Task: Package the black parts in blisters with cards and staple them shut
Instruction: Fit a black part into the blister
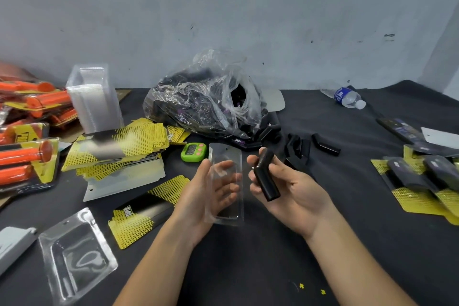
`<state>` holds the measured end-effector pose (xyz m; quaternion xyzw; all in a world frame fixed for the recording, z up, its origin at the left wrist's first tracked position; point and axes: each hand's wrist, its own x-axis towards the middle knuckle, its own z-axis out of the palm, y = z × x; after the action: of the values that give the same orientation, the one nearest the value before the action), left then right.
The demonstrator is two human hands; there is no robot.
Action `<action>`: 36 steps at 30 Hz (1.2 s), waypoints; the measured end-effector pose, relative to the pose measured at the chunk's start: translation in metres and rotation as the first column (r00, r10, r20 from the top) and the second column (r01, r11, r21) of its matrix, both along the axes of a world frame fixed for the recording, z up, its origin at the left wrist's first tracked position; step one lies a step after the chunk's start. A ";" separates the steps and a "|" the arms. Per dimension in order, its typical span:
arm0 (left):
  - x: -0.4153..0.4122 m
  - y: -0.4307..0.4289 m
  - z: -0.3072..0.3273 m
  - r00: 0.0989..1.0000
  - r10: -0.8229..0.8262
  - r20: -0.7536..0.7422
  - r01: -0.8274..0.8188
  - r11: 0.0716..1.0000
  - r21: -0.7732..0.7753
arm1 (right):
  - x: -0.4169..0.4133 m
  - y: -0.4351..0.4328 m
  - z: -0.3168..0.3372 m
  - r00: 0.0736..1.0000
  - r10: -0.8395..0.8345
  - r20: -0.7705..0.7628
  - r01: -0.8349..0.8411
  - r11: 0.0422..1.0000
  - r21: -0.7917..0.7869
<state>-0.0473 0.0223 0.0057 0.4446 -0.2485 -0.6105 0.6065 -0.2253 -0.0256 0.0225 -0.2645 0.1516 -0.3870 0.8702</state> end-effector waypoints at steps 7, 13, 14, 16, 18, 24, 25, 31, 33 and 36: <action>-0.007 0.002 0.003 0.997 -0.019 0.076 0.021 1.000 -0.016 | -0.005 0.000 0.000 0.997 0.070 -0.016 -0.071 0.995 -0.066; -0.007 0.002 0.001 0.996 0.000 0.091 0.000 1.000 -0.005 | -0.004 -0.004 -0.001 0.994 -0.002 -0.108 0.011 0.997 0.079; -0.006 0.002 0.000 0.996 0.003 0.089 -0.003 1.000 -0.001 | -0.004 -0.005 -0.002 0.992 -0.021 -0.122 0.034 0.993 0.109; -0.006 0.001 0.000 0.995 0.009 0.095 -0.009 1.000 0.002 | -0.004 -0.005 -0.004 0.991 -0.053 -0.123 0.071 0.986 0.151; -0.006 0.000 -0.001 0.993 0.012 0.115 -0.013 1.000 0.003 | -0.005 -0.004 -0.003 0.995 -0.061 -0.084 0.074 0.982 0.172; -0.006 0.002 -0.002 0.986 -0.002 0.165 0.003 1.000 -0.008 | -0.003 0.000 0.001 0.992 0.018 0.124 -0.042 0.979 0.198; -0.006 0.001 -0.003 0.985 -0.007 0.170 0.008 1.000 -0.009 | -0.002 0.001 0.001 0.990 0.013 0.142 -0.043 0.976 0.212; -0.007 0.003 -0.003 0.983 -0.032 0.183 0.035 0.999 -0.012 | -0.001 0.004 0.002 0.995 0.017 0.097 -0.034 0.983 0.182; -0.007 0.003 -0.003 0.982 -0.031 0.186 0.034 0.999 -0.011 | -0.002 0.006 0.002 0.996 0.024 0.090 -0.037 0.988 0.151; -0.008 0.002 -0.003 0.980 -0.031 0.196 0.035 0.999 -0.016 | -0.001 0.006 0.002 0.999 -0.001 0.042 -0.004 0.992 0.123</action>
<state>-0.0556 0.0246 0.0027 0.4924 -0.3204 -0.5713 0.5731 -0.2261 -0.0193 0.0240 -0.2024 0.1567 -0.3816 0.8882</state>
